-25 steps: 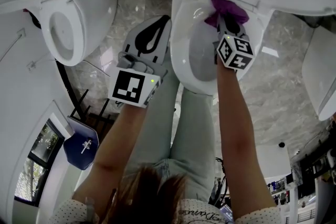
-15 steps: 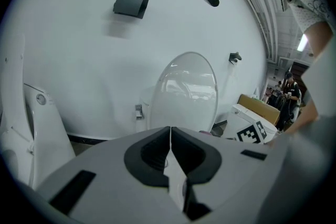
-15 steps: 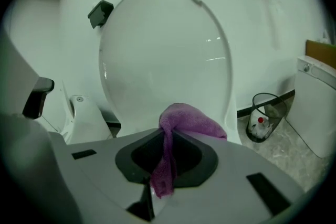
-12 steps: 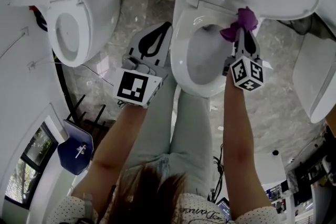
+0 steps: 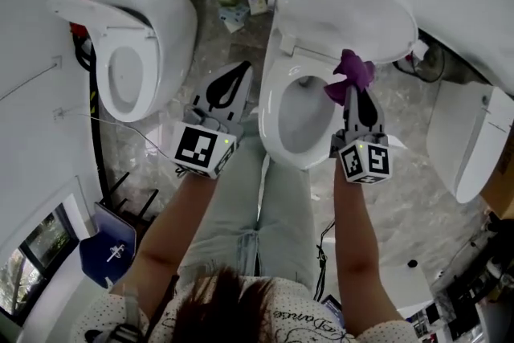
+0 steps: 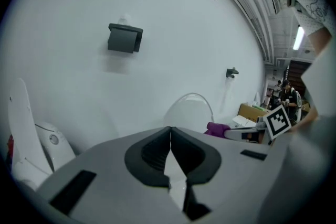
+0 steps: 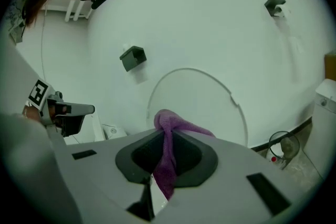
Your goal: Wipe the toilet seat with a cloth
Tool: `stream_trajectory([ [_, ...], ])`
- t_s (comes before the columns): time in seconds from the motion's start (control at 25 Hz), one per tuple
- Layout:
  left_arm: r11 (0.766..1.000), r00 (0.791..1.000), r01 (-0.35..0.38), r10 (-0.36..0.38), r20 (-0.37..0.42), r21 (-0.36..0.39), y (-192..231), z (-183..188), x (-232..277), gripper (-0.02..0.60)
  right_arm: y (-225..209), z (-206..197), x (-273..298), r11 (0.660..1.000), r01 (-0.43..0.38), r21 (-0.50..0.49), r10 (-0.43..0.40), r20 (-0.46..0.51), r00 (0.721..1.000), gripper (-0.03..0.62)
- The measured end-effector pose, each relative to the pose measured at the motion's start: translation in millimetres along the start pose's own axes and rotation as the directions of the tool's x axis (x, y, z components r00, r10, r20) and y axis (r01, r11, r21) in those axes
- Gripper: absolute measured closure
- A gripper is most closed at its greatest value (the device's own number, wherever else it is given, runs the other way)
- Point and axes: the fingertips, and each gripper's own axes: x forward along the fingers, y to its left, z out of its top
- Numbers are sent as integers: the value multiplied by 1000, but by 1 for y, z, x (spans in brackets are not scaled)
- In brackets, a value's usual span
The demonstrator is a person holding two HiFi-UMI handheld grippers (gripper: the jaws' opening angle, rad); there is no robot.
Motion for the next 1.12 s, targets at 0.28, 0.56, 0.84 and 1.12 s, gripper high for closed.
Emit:
stream_trajectory([
  [0.28, 999, 995, 33, -34, 94, 6, -19, 81, -27, 577, 43, 101, -37, 987, -91, -130, 104, 99, 990, 543],
  [0.56, 999, 987, 31, -36, 159, 36, -27, 151, -59, 577, 61, 197, -78, 994, -93, -56, 104, 251, 962, 543],
  [0.84, 996, 980, 43, -57, 191, 78, -42, 188, -86, 577, 82, 256, -111, 987, -90, -131, 126, 307, 943, 543],
  [1.12, 995, 974, 23, -45, 223, 102, -48, 211, -108, 577, 109, 284, -133, 980, -75, -186, 133, 320, 938, 541],
])
